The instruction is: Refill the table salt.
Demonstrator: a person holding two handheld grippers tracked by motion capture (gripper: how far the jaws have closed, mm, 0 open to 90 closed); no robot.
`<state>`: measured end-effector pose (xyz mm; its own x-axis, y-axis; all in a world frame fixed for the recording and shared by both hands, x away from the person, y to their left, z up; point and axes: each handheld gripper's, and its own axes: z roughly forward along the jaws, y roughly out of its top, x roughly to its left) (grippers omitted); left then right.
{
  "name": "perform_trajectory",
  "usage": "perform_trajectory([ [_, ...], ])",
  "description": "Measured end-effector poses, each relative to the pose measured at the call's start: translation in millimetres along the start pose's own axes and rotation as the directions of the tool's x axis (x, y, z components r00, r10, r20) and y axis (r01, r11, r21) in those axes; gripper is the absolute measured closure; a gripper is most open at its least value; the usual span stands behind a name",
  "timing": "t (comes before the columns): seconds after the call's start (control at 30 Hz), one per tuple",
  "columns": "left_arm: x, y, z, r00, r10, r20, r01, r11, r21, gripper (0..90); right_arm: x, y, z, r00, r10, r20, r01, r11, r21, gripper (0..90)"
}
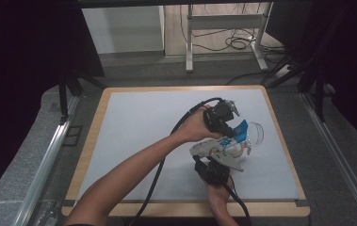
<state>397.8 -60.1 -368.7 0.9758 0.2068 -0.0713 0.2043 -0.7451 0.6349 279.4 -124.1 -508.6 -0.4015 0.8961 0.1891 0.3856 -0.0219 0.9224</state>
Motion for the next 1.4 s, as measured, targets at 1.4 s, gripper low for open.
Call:
perform_trajectory([
  [1.4, 7.6, -56.5, -46.2, 0.993, -0.108, -0.047, 0.095, 0.9723, -0.213, 90.0, -26.8, -16.0, -15.6, 0.9965, -0.082, 0.016, 0.081, 0.995, 0.064, 42.7],
])
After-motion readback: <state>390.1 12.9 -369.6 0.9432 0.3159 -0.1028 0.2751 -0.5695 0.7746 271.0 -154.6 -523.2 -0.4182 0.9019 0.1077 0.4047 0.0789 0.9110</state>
